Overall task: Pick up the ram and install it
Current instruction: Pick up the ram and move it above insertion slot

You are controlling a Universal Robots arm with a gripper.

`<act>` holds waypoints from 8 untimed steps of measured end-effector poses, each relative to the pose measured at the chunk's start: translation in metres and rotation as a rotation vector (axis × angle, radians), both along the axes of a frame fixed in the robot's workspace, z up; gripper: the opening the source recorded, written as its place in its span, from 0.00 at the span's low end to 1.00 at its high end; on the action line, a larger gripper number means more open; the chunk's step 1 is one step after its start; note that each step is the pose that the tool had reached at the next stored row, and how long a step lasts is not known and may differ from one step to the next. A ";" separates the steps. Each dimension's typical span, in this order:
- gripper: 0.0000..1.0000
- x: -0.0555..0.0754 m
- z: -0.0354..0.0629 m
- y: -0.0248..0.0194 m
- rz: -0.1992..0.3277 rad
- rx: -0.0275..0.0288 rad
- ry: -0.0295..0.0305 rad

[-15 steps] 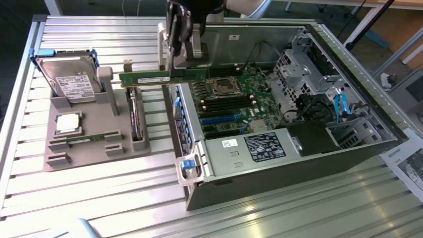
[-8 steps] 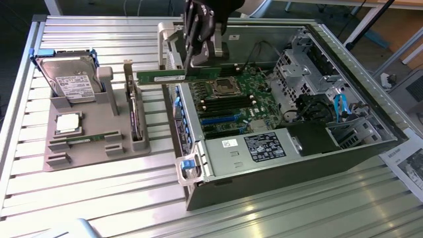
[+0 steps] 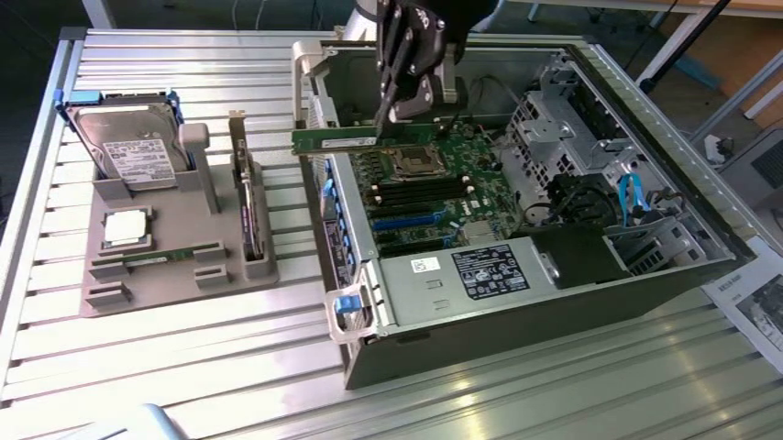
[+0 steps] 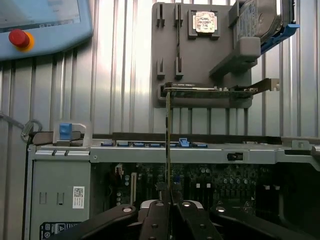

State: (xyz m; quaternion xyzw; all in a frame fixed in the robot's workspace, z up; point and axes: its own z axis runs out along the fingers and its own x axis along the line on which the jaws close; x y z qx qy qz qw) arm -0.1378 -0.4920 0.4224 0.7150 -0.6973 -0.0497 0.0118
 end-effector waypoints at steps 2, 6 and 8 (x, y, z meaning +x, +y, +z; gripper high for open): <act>0.12 0.009 0.0000 0.0000 0.000 -0.0001 0.0000; 0.12 0.022 0.0001 0.0000 0.000 -0.0002 -0.0001; 0.12 0.028 0.0000 0.0000 0.000 -0.0001 -0.0003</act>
